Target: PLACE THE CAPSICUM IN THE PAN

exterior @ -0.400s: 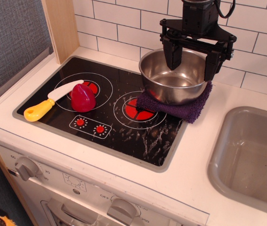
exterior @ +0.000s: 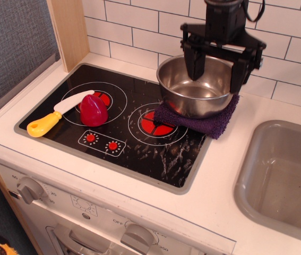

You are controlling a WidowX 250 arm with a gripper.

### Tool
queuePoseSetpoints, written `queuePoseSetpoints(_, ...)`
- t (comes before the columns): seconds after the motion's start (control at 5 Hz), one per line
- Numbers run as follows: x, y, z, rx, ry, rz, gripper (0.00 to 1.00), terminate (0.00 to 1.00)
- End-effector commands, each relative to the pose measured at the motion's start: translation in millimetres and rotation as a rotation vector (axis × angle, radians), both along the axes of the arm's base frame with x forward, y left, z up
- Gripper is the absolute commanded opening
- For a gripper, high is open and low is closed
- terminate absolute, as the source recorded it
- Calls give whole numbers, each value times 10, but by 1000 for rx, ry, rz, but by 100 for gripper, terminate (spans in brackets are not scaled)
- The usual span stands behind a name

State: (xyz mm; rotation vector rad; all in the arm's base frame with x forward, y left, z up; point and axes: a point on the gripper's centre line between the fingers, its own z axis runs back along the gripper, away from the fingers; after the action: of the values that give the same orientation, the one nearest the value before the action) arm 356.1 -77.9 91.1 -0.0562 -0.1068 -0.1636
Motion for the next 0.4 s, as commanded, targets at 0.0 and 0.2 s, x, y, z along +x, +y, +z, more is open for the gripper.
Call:
queuePoseSetpoints(0.0,-184,615,186,33,-30,121,100,0)
queuePoseSetpoints(0.2,-449,1089,276,103,-29,171,100,0)
